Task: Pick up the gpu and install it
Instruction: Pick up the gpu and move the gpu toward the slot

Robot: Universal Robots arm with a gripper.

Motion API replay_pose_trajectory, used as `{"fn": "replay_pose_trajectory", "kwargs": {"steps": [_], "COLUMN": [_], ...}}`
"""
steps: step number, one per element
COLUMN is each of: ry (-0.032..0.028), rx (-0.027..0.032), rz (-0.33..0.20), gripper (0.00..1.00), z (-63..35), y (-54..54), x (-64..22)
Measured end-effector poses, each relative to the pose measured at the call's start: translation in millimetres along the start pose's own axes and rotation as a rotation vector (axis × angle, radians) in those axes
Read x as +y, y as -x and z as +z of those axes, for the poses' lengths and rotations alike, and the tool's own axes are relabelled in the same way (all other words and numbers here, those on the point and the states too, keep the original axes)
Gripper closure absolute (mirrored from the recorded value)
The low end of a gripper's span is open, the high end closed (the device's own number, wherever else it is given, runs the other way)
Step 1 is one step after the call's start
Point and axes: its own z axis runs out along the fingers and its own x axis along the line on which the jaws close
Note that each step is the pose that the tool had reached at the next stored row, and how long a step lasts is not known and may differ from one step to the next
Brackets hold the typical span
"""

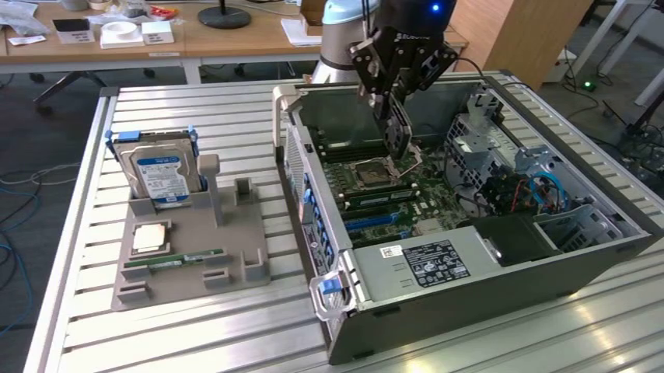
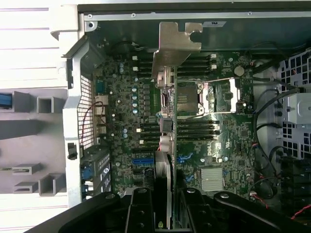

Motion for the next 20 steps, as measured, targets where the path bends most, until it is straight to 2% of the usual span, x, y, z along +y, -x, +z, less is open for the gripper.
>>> {"fn": "replay_pose_trajectory", "kwargs": {"steps": [17,20], "ry": [0.0001,0.0001], "rx": [0.0,0.0], "rz": [0.0,0.0], "gripper": [0.73,0.73], "z": [0.8,0.8], "y": [18.3,18.9], "x": [1.0,1.1]}}
